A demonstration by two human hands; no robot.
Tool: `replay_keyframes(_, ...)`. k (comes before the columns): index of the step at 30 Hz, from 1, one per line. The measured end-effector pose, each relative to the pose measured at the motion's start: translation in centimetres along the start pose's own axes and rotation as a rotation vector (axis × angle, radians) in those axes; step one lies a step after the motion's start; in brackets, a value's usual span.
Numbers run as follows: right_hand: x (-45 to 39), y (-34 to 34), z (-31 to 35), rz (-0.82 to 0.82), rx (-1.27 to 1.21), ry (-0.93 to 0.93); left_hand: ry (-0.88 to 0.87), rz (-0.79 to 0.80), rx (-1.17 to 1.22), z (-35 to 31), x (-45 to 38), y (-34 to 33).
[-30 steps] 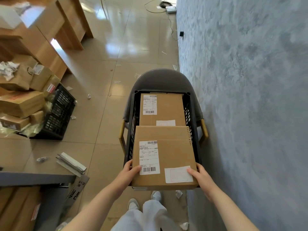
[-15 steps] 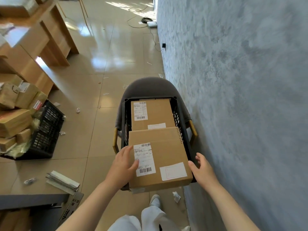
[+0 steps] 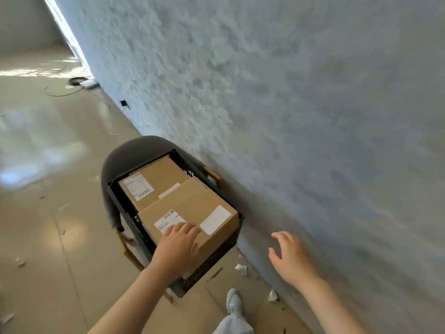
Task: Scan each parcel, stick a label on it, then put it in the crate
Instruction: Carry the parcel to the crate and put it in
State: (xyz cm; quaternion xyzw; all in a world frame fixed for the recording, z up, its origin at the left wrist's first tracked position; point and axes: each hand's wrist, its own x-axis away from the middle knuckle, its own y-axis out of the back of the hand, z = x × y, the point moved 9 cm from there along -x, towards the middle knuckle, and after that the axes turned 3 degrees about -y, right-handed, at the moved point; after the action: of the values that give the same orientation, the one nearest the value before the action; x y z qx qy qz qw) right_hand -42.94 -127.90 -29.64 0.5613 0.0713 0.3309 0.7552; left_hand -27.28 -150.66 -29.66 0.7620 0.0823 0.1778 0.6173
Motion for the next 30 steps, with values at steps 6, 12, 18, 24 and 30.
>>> replay_keyframes(6,12.3,0.7,-6.1,-0.143,-0.049,-0.201,-0.272,0.028,-0.004,-9.6,2.2,0.4)
replay_keyframes(12,25.2,2.0,-12.6,-0.233,-0.026,-0.386,-0.536,0.03,-0.022,-22.4,7.4,-0.6)
replay_keyframes(18,43.3,2.9,-19.5,-0.363,-0.044,-0.587,-0.842,0.02,-0.032,-38.2,17.4,-2.6)
replay_keyframes(24,65.6,2.8,-24.5,-0.521,-0.1,-0.79,-1.163,-0.025,0.046,-54.4,33.7,-4.6)
replay_keyframes(30,86.5,1.7,-28.9,-0.616,-0.132,-1.007,-1.423,0.016,0.144,-67.6,50.3,-7.4)
